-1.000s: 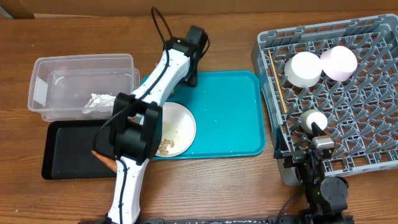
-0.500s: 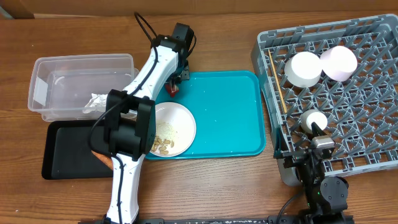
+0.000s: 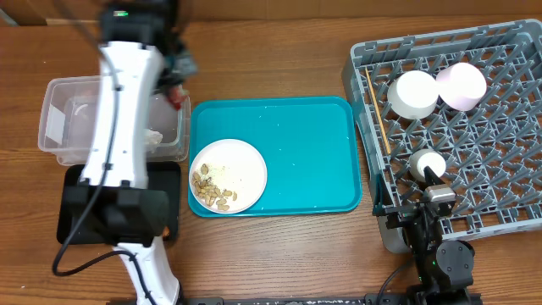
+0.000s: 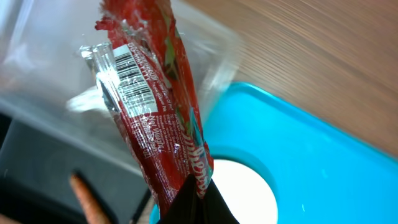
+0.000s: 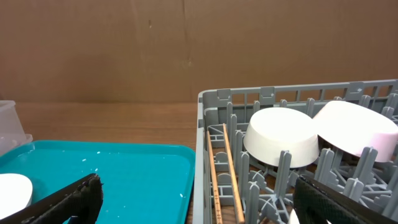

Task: Sort waste into correct bins and load items into the dishwasher
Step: 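Carry the red wrapper with the left gripper into the clear container, then reach the left gripper to the white plate and grasp its rim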

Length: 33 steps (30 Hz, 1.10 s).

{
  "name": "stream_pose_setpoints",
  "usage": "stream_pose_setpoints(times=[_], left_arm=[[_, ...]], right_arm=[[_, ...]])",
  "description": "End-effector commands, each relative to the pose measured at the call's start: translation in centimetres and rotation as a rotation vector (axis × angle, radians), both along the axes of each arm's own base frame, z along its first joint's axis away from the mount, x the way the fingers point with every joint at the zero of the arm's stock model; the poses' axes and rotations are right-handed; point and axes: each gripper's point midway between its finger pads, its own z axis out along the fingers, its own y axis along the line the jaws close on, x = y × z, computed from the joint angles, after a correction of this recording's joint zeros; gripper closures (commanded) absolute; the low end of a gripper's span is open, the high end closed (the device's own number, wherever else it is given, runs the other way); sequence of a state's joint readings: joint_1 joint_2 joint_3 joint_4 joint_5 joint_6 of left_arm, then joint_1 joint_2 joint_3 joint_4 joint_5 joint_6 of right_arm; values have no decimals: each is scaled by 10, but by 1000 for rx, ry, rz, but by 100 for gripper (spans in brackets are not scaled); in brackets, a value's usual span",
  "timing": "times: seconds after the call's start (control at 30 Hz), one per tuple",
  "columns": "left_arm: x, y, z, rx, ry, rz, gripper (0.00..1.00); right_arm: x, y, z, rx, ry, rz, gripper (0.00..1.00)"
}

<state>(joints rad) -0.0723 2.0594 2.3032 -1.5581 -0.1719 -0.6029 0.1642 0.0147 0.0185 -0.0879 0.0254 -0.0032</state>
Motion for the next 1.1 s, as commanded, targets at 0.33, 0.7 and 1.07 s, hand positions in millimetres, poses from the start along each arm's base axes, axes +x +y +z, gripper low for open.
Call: stream_pose_setpoints(times=[0.33,0.7,1.07], left_arm=[[-16,43,-15,-176,66,134,27],[-62,-91,-38,130,275,-442,36],[-131,-201,-147,229,441,-712,48]], right_arm=[[0,0,-1,5,-6,2,0],[0,0,-1,5,-6,2,0],[0,0,-1,5,-6,2,0]])
